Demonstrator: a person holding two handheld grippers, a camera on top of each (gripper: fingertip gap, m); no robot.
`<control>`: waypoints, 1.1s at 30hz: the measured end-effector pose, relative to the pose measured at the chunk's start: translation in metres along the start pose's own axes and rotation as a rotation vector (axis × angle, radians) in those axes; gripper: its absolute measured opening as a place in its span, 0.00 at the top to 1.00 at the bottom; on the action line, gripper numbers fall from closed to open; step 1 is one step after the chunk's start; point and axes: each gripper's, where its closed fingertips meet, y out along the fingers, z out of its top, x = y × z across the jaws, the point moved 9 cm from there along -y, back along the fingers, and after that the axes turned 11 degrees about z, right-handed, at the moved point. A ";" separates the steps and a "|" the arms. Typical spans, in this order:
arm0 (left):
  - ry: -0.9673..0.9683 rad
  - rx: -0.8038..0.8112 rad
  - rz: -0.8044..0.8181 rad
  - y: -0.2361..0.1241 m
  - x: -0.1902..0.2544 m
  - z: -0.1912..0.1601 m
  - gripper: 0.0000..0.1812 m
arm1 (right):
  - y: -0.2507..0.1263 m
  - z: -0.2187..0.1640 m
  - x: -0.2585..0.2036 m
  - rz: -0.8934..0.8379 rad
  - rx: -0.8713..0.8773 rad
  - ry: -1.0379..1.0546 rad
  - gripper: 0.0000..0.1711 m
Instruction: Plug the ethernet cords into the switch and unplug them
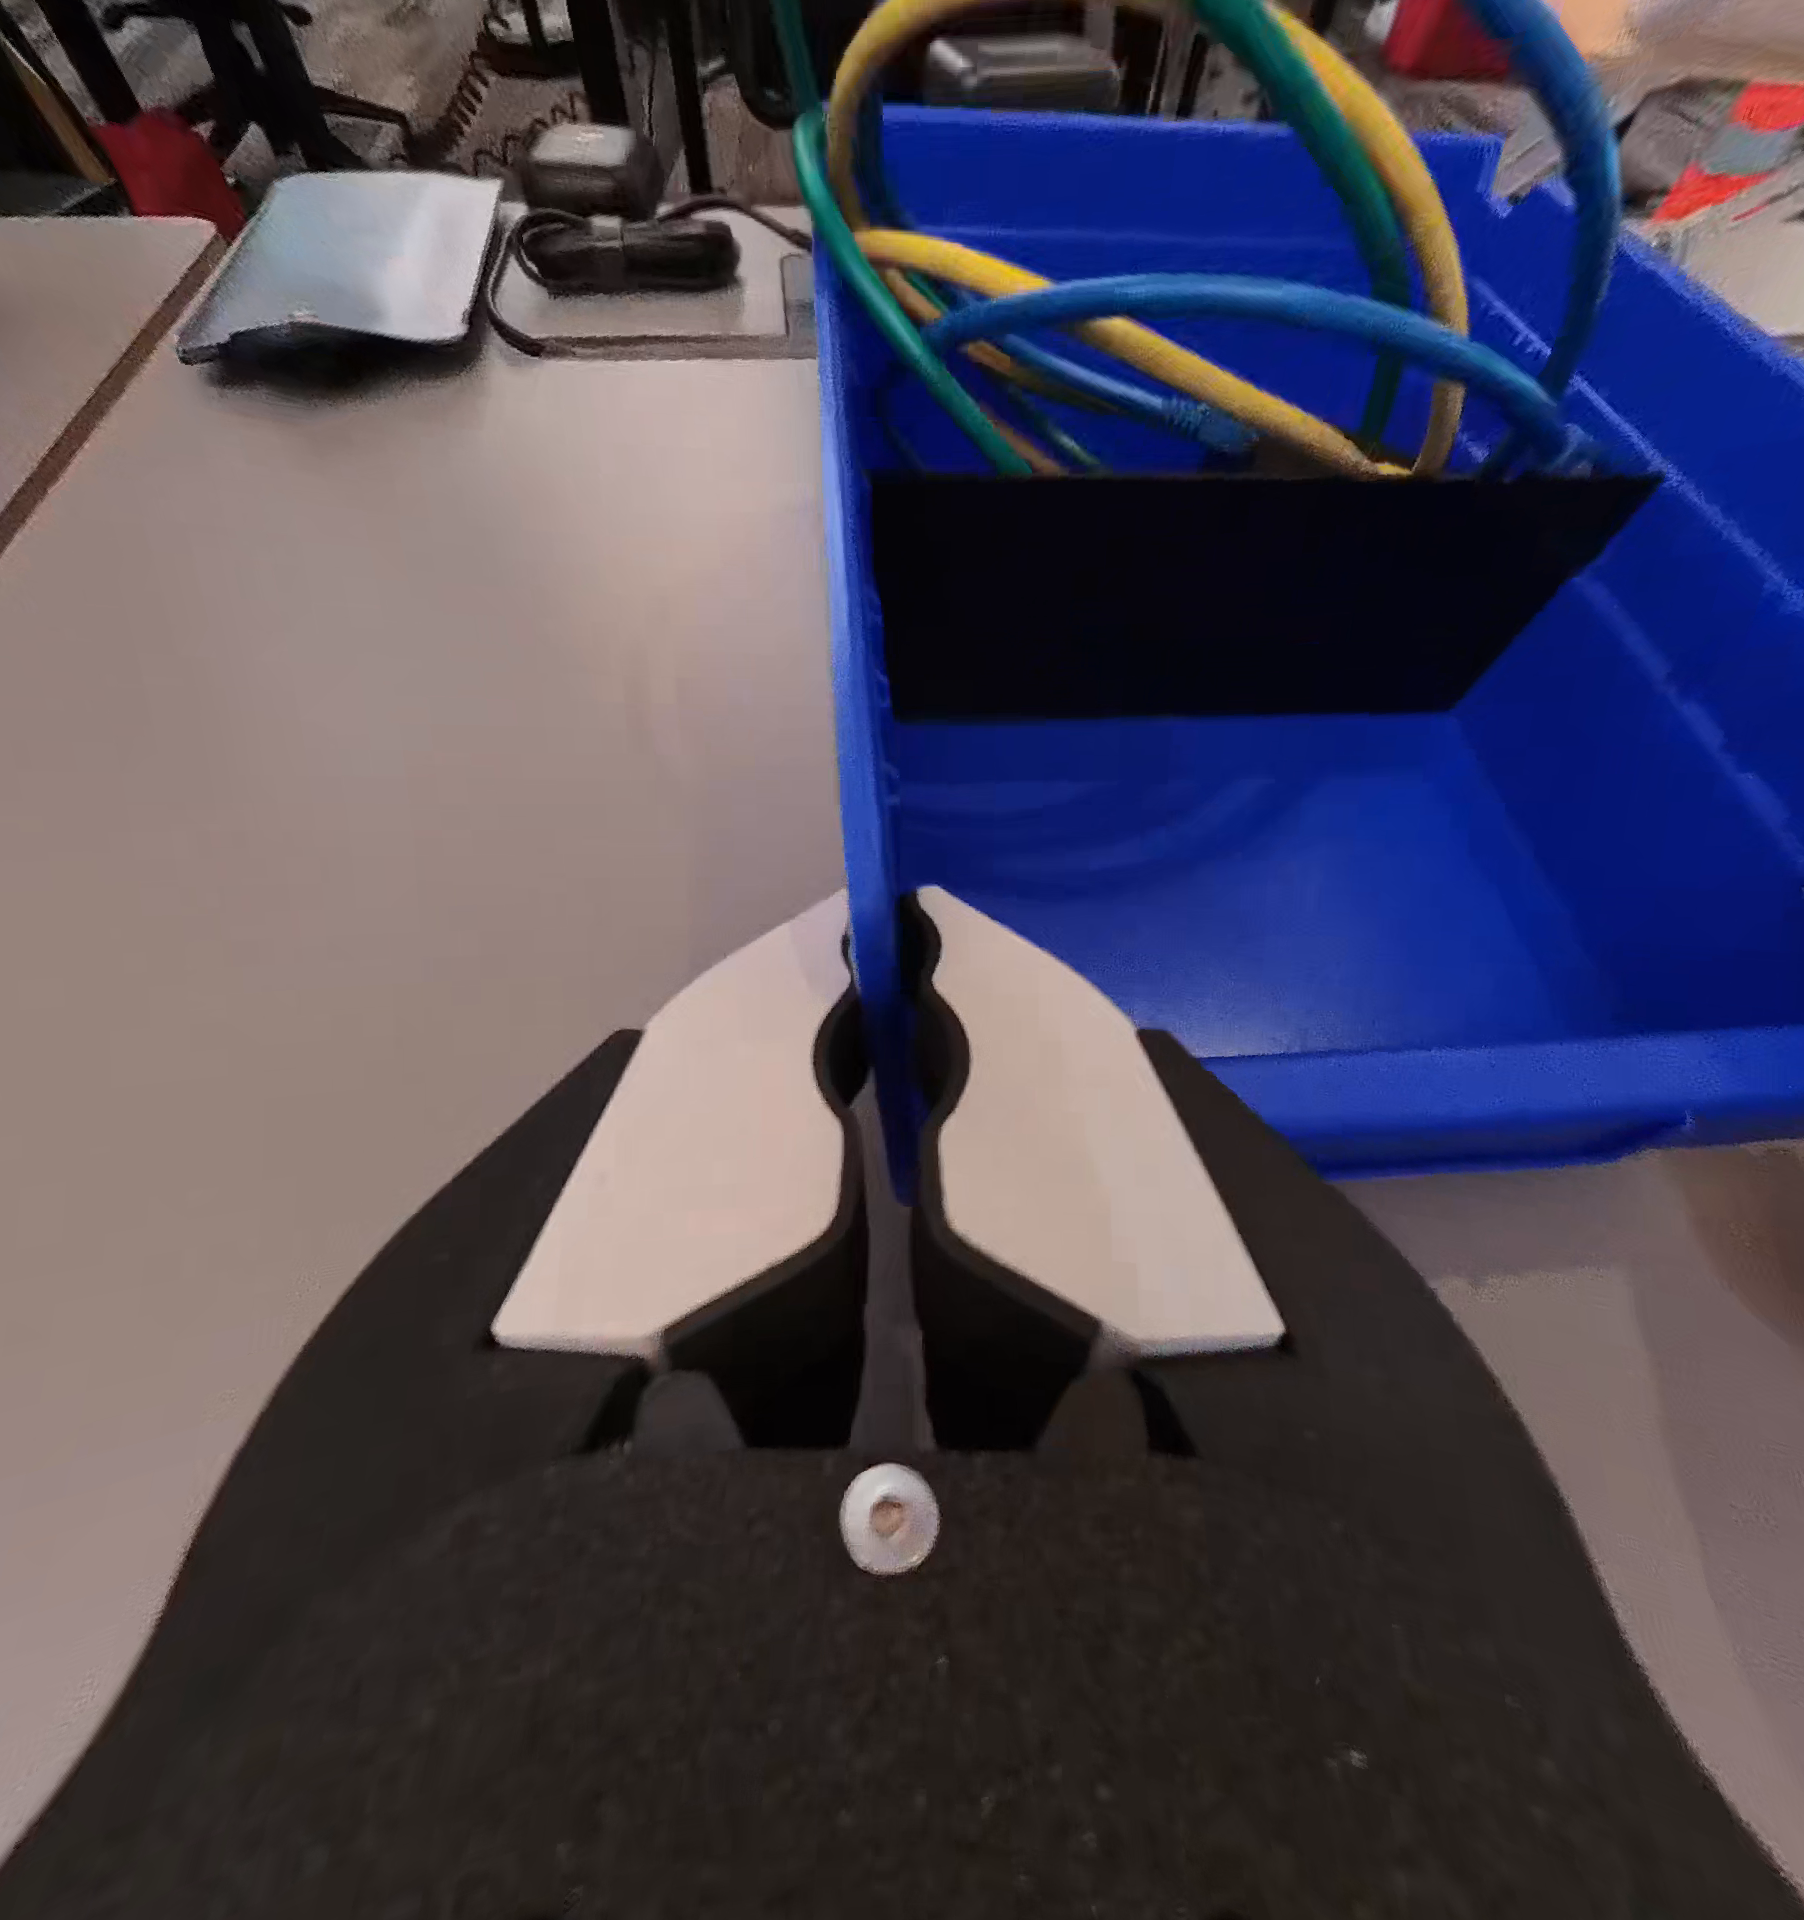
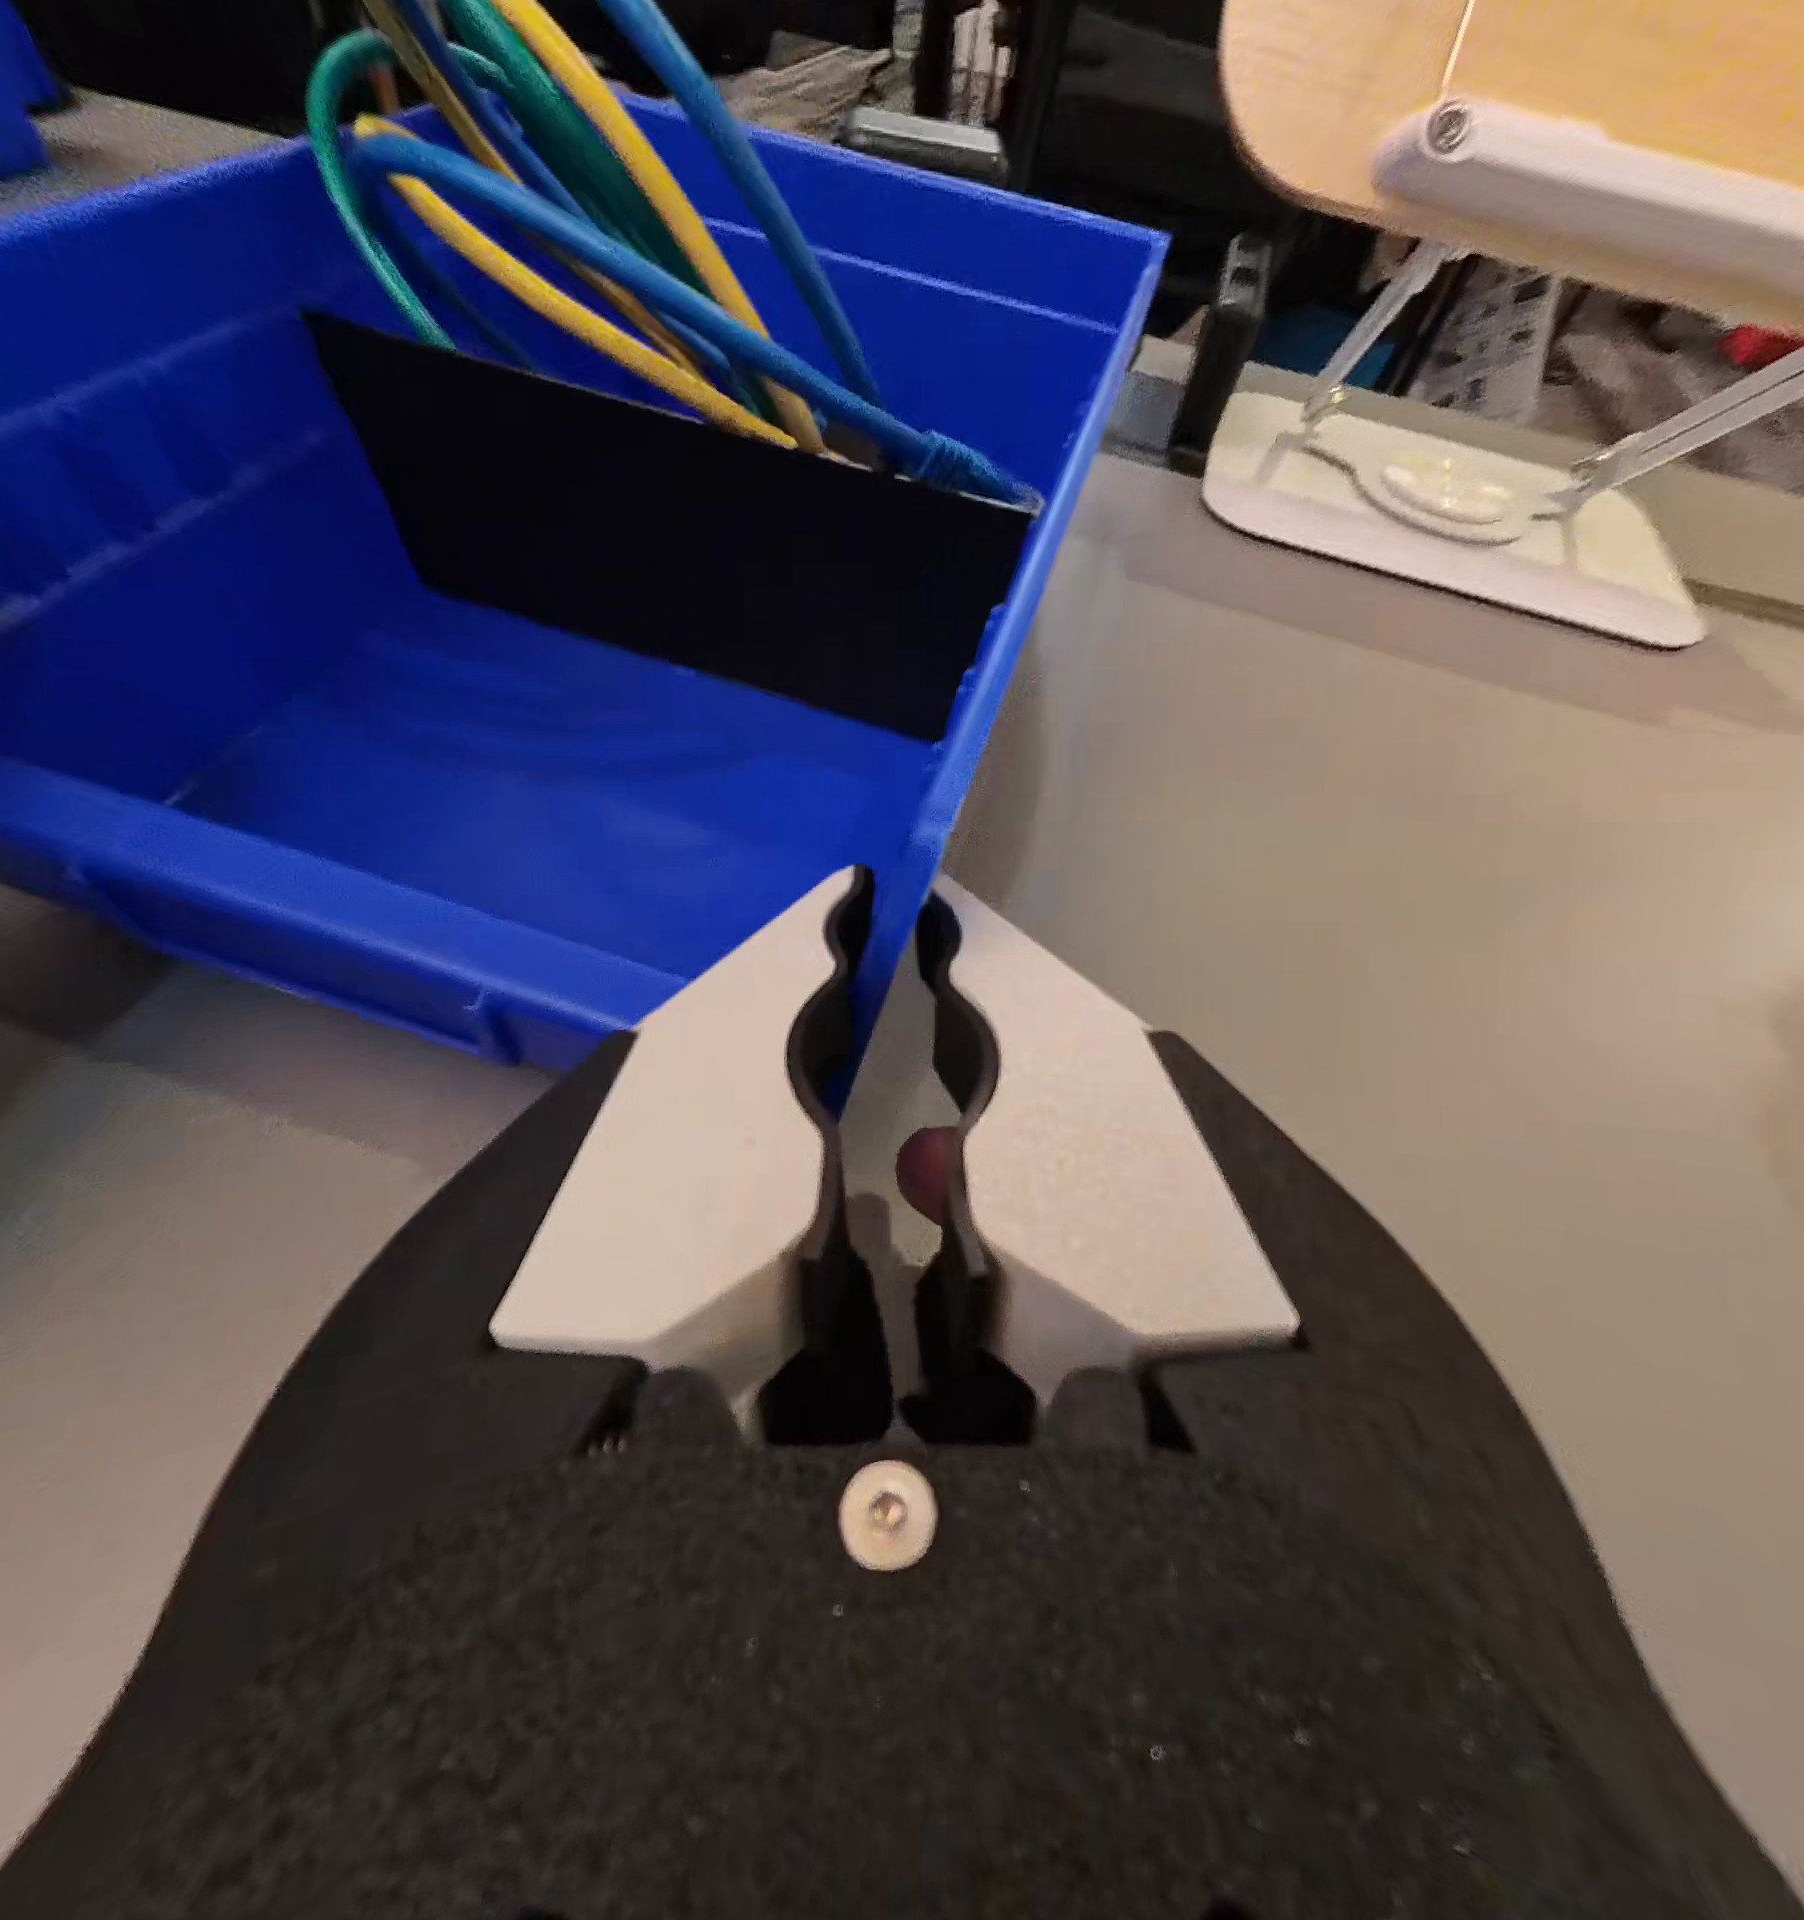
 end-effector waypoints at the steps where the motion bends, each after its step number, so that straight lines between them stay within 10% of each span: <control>1: -0.003 -0.002 0.006 0.000 0.000 0.000 0.99 | 0.000 0.000 0.002 0.024 -0.006 -0.002 0.95; 13: -0.086 0.076 0.013 -0.042 0.022 0.019 0.82 | -0.114 -0.009 0.137 0.704 0.014 0.213 0.79; 24: -0.108 0.132 -0.055 -0.123 0.113 -0.026 0.87 | -0.273 -0.092 0.403 -0.039 0.300 0.131 0.80; 33: -0.245 0.123 -0.265 -0.111 0.125 -0.020 0.86 | -0.252 -0.112 0.434 -0.145 0.120 0.095 0.81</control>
